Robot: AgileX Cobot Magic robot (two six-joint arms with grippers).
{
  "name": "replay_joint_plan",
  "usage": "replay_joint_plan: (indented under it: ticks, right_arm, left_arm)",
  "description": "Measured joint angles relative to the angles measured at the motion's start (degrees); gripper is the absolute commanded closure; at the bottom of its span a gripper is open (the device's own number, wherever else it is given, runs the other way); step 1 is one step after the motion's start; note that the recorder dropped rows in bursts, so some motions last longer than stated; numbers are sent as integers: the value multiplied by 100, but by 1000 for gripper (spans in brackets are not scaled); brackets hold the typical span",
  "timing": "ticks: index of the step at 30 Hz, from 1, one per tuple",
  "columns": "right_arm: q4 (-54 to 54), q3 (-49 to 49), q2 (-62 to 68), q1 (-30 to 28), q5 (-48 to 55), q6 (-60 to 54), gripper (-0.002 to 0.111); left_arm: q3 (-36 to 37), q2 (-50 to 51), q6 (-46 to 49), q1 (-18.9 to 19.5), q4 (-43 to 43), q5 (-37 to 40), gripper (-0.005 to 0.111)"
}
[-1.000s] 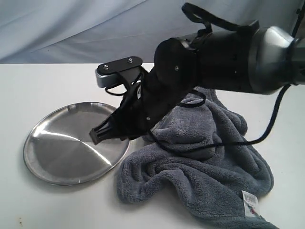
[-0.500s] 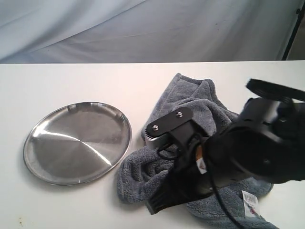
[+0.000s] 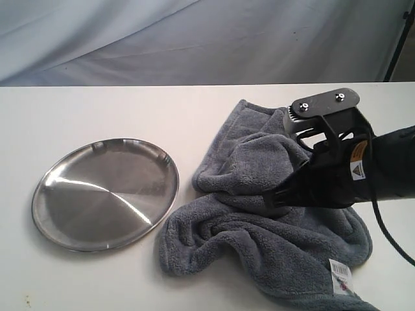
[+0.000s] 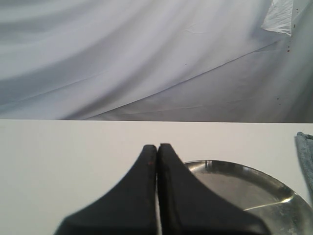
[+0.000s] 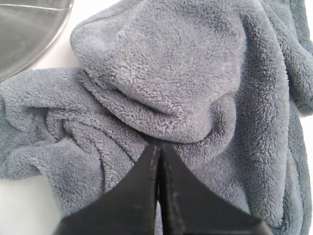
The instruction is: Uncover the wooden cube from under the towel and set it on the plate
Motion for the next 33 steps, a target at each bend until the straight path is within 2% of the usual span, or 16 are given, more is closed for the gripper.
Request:
replay_joint_plan:
  ticks: [6,12,26,30,33]
  right_arm:
    - [0,0,0,0,-258,-23,108]
    - [-27,0,11,0,-995,-23,108]
    - [-46,0,1017,0,-2587,42,108]
    - [-46,-202,1033,-13,-2518,42,108]
    - [-46,-565,1033,-24,-2013,21,108]
  left_arm:
    - [0,0,0,0,0,0,105]
    - [0,0,0,0,0,0,105]
    - [0,0,0,0,0,0,105]
    - [0,0,0,0,0,0,105]
    - [0,0,0,0,0,0,105]
